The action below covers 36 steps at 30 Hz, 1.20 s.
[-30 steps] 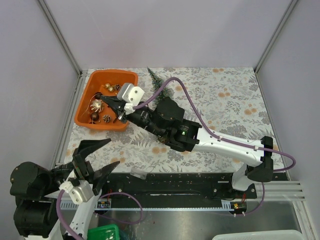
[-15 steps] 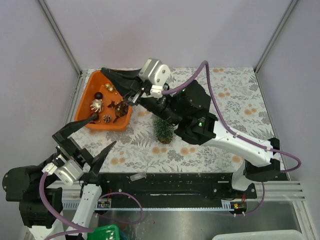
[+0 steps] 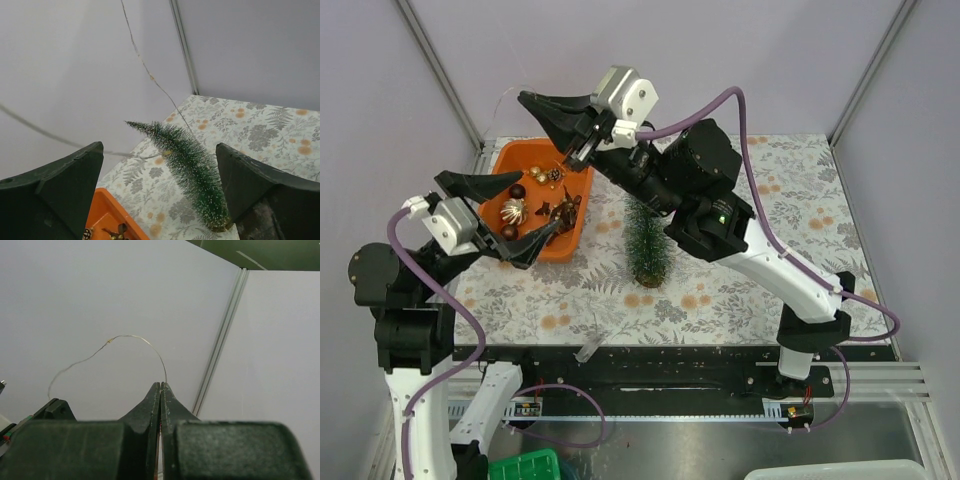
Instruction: Decorate the small christmas tree
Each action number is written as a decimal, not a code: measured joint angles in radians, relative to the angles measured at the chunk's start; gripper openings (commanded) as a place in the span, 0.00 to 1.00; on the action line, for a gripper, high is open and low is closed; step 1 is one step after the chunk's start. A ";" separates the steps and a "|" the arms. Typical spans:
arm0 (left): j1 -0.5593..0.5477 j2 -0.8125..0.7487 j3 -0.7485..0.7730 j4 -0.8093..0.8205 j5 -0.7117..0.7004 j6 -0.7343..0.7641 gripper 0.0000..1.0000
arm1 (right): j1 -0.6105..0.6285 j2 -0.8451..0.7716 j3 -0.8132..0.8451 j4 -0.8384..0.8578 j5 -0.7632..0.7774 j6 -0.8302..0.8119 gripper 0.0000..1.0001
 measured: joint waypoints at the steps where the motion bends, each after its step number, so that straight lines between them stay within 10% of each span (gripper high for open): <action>1: 0.000 0.011 0.005 0.006 0.000 -0.016 0.99 | -0.005 0.013 0.026 -0.013 -0.002 0.002 0.00; 18: -0.010 0.137 -0.099 0.218 0.107 -0.273 0.99 | -0.100 0.086 0.202 -0.048 -0.103 0.136 0.00; 23: -0.054 0.159 -0.122 0.245 0.159 -0.305 0.79 | -0.100 0.081 0.162 -0.029 -0.123 0.164 0.00; 28: -0.077 0.168 -0.119 0.233 0.128 -0.284 0.24 | -0.100 0.077 0.150 -0.020 -0.133 0.180 0.00; 36: -0.077 0.161 -0.113 0.195 -0.101 -0.188 0.13 | -0.100 -0.026 0.068 0.021 -0.130 0.169 0.00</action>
